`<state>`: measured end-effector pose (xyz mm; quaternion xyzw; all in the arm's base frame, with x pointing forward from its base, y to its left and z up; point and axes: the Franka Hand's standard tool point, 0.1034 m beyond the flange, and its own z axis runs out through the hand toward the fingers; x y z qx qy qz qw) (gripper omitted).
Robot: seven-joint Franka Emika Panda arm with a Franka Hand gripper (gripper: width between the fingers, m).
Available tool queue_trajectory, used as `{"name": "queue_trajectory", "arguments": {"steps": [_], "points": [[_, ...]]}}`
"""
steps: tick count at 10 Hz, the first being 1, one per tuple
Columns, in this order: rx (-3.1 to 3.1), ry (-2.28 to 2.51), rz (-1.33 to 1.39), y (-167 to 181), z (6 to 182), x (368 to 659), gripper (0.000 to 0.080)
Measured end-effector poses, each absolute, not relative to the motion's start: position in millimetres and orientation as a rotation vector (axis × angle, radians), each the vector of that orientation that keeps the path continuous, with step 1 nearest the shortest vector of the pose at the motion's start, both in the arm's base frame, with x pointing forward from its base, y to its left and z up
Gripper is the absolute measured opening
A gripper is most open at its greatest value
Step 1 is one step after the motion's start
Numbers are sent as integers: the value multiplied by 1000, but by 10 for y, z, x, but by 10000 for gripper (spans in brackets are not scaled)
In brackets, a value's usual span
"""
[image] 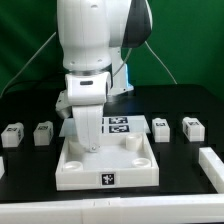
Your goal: Assemble one leg
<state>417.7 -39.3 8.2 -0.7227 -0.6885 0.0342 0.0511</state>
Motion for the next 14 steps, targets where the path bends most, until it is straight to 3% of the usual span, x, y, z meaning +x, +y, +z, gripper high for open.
{"name": "queue_trajectory", "arguments": {"steps": [1, 2, 3, 5, 14], "points": [[-2199, -2095, 104, -393, 81, 4176, 310], [-2200, -2095, 104, -394, 81, 4176, 310], [-2200, -2095, 104, -394, 81, 4176, 107], [-2206, -2101, 93, -396, 96, 4204, 68], [-2191, -2119, 88, -403, 100, 4220, 68]]}}
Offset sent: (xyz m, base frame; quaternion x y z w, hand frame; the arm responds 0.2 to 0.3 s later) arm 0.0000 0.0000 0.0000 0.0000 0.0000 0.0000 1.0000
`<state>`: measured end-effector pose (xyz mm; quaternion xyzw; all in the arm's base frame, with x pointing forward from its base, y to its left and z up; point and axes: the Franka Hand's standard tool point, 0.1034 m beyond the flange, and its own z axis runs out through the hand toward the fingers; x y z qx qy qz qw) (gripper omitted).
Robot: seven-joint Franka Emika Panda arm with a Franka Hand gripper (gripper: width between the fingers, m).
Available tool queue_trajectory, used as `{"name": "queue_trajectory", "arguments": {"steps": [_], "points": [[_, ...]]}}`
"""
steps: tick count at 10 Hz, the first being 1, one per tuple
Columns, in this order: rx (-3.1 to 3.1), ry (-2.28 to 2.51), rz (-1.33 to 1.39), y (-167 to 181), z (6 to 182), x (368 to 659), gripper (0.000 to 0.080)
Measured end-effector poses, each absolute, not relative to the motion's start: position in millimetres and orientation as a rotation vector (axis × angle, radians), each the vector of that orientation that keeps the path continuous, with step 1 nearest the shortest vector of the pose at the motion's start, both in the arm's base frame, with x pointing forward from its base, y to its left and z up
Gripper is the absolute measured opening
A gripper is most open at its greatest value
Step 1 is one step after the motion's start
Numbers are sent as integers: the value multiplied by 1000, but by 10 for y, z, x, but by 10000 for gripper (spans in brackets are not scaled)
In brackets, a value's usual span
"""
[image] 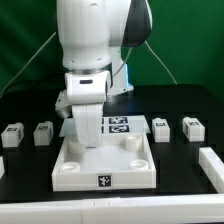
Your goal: Assemble one leg
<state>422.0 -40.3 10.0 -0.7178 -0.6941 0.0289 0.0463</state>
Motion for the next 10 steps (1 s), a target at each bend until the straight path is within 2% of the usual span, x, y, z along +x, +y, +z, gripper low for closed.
{"name": "queue_trajectory", "arguments": {"steps": [3, 8, 10], "points": [[-2166, -2145, 73, -300, 110, 4335, 68], [-2192, -2112, 14, 358, 161, 4511, 66], [-2193, -2110, -3, 479, 139, 4612, 64]]}}
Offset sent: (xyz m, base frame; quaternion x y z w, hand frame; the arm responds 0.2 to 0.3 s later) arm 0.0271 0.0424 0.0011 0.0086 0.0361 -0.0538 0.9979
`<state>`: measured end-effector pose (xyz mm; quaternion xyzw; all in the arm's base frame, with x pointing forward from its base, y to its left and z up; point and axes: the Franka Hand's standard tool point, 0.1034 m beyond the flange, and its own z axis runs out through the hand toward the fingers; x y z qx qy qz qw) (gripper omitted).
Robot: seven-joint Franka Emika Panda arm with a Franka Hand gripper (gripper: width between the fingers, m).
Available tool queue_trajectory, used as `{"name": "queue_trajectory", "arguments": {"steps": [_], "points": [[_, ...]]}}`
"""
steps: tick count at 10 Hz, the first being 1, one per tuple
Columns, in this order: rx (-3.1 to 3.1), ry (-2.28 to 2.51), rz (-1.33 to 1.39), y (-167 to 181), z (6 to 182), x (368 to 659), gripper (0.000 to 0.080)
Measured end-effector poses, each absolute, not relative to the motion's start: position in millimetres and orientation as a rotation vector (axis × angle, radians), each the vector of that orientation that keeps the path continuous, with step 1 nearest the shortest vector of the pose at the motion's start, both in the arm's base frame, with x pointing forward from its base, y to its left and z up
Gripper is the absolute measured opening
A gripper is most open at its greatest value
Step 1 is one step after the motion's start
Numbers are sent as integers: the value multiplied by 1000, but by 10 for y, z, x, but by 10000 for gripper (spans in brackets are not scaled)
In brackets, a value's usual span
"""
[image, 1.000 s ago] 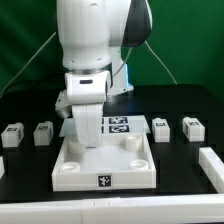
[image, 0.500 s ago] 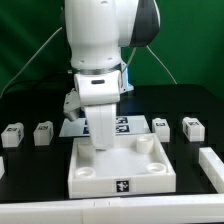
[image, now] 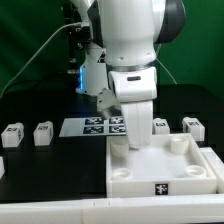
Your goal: Assemble one leg
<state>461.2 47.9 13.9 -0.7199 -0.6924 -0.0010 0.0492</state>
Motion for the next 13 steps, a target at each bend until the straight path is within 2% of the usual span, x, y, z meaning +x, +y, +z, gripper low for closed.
{"name": "queue_trajectory", "arguments": {"steps": [5, 13], "points": [[-2280, -2023, -20, 491, 89, 4778, 64], [-2382, -1955, -95, 503, 83, 4770, 64]]}}
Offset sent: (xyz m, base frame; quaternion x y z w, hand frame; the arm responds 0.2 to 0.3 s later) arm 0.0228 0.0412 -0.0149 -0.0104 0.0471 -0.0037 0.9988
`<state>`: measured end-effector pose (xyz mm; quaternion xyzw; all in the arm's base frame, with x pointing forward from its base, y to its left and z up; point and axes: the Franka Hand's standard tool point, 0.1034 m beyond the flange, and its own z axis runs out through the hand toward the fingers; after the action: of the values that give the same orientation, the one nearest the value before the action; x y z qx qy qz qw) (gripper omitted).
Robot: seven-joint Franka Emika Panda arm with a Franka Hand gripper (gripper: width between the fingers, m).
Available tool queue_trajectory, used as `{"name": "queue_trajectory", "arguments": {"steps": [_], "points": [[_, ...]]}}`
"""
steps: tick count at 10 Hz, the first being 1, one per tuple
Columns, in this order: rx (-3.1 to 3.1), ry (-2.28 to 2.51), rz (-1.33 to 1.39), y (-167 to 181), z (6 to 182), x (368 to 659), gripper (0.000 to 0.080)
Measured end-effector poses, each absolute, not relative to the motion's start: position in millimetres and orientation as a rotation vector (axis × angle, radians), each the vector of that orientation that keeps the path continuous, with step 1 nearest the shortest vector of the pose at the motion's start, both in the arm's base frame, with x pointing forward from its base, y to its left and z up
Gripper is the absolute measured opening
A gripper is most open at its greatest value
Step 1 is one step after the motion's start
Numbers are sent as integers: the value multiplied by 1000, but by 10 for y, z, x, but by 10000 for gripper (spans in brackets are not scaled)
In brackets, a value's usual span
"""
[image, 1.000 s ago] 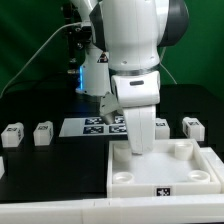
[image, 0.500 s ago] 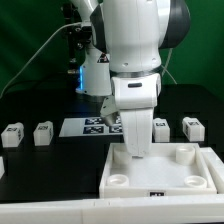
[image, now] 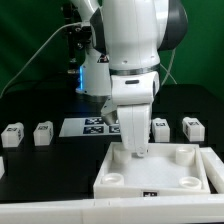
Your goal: Assemble one leg
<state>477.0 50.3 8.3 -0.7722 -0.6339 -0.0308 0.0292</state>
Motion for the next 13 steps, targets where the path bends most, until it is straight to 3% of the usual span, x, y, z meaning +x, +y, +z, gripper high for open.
{"name": "queue_trajectory", "arguments": {"steps": [6, 12, 13], "points": [[-2253, -2104, -155, 489, 93, 4863, 64], [-2325, -2056, -200, 798, 67, 4882, 64], [-2325, -2053, -194, 788, 62, 4879, 120]]}}
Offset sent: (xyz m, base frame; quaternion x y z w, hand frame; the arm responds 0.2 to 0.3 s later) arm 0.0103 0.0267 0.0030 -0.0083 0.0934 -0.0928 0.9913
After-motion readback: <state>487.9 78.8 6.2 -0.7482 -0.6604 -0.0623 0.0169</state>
